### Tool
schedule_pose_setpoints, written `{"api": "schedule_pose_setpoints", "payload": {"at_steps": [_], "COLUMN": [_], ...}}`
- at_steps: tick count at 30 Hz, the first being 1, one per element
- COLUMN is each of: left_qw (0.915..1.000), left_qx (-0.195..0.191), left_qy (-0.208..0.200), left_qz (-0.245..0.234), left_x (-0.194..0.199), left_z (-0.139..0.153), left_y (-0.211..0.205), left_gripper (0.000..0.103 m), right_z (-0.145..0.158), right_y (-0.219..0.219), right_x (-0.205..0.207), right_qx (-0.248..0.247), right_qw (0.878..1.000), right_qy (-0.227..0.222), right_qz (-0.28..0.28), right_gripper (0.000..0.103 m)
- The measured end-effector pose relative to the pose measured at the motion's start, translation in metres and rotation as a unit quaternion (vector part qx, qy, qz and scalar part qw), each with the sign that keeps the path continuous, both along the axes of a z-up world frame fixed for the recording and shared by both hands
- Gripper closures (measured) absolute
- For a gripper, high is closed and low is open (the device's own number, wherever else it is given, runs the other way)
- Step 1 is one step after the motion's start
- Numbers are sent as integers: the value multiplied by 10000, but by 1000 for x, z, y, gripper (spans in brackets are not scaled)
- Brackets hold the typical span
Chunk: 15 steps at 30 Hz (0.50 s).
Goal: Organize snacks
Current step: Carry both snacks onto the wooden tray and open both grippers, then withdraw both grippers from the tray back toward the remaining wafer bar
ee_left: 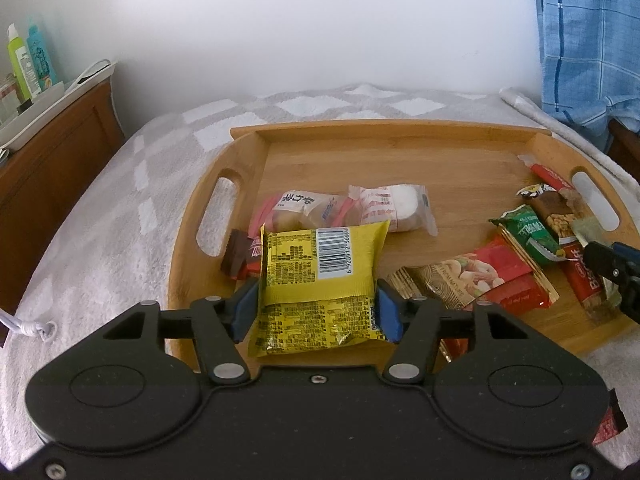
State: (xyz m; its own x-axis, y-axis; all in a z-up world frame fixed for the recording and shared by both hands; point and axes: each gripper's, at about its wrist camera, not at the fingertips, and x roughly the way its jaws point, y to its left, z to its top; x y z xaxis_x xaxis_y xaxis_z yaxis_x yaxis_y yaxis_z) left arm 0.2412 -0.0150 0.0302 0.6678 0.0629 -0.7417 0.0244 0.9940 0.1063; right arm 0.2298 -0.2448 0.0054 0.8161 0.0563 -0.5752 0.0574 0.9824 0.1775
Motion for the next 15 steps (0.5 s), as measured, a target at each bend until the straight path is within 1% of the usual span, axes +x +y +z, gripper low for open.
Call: {"api": "schedule_pose_setpoints", "payload": {"at_steps": [1,2,3,4,5,8,10,12,14,15], "left_qw": [10000,10000,10000,10000,10000,9998,9996,9992,9987,9984], "left_qx": [-1,-3,4,19,27,-21,-91,-146,-151,-136], "left_qy": [4,-12,-42,-65,-78,-140,-168,-221,-269,-294], "left_qz": [1,-5,-16,-28,-39,-106,-195,-288,-410,-465], "left_x": [-1,-2,-4,-6,-8,-15,-21,-29,-38,-43], "left_z": [0,1,2,3,4,10,15,20,25,27], "left_y": [0,0,0,0,0,1,1,1,-1,-3], "left_gripper": [40,36,35,31,26,18,11,9,5,4], "right_z": [1,2,3,4,4,6,8,11,15,16], "right_y": [0,0,0,0,1,3,5,8,11,11], "right_x": [-1,-3,-4,-6,-8,-13,-17,-23,-29,-34], "right_qx": [-8,15,45,70,79,28,-24,-121,-203,-227], "right_qw": [10000,10000,10000,9999,9999,9998,9996,9990,9982,9978], "right_qy": [-11,-36,-63,-85,-102,-175,-265,-417,-544,-607], "right_qz": [-20,-29,-33,-35,-40,-45,-3,66,130,160], "right_gripper": [42,40,36,33,32,26,16,10,7,2]}}
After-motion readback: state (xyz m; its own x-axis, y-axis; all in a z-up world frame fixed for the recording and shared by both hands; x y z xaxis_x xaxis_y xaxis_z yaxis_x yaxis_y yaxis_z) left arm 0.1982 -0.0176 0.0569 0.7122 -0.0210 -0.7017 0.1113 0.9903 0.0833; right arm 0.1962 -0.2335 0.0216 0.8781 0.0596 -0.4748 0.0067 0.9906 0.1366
